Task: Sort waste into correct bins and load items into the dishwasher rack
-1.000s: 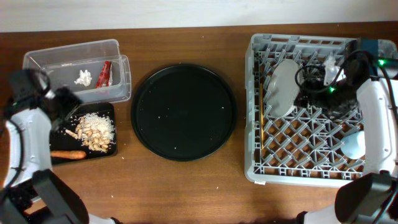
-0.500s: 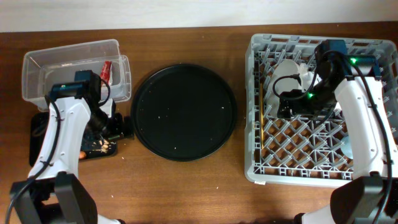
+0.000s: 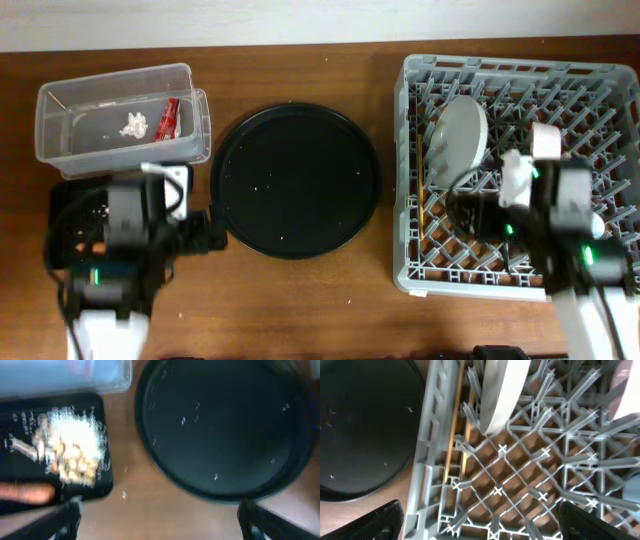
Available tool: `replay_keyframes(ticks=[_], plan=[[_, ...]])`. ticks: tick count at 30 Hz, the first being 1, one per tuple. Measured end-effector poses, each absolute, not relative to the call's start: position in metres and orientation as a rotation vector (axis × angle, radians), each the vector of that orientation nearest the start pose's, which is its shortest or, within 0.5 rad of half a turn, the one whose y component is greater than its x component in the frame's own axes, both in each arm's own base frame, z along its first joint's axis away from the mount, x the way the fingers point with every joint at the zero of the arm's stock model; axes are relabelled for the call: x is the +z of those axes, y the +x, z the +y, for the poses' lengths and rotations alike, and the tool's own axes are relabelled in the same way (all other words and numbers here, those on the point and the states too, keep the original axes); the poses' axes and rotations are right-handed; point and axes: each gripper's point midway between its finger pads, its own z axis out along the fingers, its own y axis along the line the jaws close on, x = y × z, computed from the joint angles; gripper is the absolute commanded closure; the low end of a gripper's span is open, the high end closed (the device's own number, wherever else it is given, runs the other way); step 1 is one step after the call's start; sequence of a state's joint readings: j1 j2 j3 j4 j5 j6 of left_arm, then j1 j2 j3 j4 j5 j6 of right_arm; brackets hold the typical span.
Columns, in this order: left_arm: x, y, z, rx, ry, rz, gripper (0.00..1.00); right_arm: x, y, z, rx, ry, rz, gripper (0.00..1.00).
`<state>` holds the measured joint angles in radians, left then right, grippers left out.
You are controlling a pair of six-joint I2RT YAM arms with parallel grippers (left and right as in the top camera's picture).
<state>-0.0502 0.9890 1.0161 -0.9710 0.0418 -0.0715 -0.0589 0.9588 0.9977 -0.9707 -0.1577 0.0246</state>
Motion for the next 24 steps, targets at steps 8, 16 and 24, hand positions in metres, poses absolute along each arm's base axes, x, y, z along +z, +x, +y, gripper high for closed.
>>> replay_keyframes(ticks=[8,16,24], plan=[[0.233,0.232,-0.023,-0.116,0.02,2.214,0.01,0.246,0.232,0.013,0.16,0.018,2.285,0.02],[0.231,0.231,-0.023,-0.116,0.02,2.222,0.01,0.234,0.238,0.012,0.165,0.024,2.342,0.02],[0.231,0.231,-0.023,-0.116,0.02,2.222,0.01,0.214,0.247,0.012,0.173,0.032,2.426,0.02]])
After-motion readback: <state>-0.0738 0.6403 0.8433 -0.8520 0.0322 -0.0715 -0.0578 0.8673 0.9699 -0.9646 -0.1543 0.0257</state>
